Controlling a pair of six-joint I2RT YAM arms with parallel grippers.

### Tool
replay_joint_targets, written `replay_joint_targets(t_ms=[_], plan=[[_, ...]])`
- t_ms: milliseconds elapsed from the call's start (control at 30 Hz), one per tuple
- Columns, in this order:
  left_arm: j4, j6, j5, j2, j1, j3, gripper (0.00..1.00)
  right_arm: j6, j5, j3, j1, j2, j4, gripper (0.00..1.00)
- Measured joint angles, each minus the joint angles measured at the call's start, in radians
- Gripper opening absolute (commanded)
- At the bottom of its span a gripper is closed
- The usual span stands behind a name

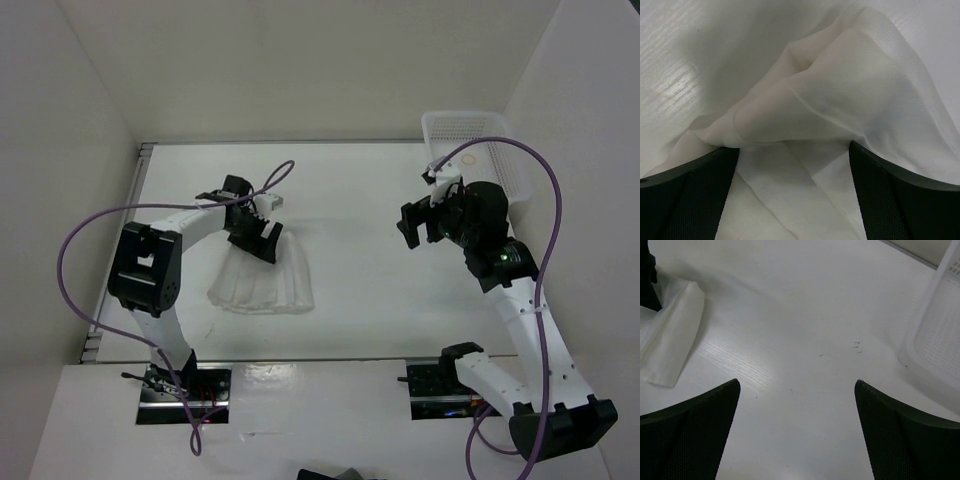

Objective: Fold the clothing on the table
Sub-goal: Fold the skirt

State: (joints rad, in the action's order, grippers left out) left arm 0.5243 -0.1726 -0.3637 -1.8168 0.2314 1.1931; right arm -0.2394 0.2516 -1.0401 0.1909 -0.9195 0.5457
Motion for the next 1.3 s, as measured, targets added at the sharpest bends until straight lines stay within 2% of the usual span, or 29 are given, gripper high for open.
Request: replay_joint_targets(t_ms=[267,400,533,667,800,933,1100,1300], plan=[[0.016,0.046,0.108,-0.029,0.062,0.047,0.97,0.004,0.0,0.021,-0.005,0.012,-0.013,0.99],[0.095,0.047,0.122,0.013,0.066,0.09,0.99,0.006,0.0,0.03,-0.01,0.025,-0.019,0.99],[0.209,0.045,0.12,0.161,0.056,0.2,1.0,0.006,0.0,0.035,-0.01,0.05,-0.022,0.99],[0.224,0.054,0.115,0.418,-0.005,0.283,1.0,0.029,-0.027,0.035,-0.019,0.077,-0.032,0.99],[0.172,0.099,0.169,0.723,-0.122,0.193,1.0,0.079,-0.105,0.036,-0.073,0.097,-0.054,0.99],[0.132,0.14,0.232,0.962,-0.249,0.019,1.0,0.128,-0.18,0.034,-0.162,0.052,-0.058,0.99],[0.126,0.156,0.266,1.061,-0.365,-0.166,1.0,0.157,-0.224,0.034,-0.261,-0.024,-0.024,0.99],[0.129,0.149,0.243,1.072,-0.483,-0.264,1.0,0.16,-0.238,0.048,-0.275,0.073,-0.009,0.99]])
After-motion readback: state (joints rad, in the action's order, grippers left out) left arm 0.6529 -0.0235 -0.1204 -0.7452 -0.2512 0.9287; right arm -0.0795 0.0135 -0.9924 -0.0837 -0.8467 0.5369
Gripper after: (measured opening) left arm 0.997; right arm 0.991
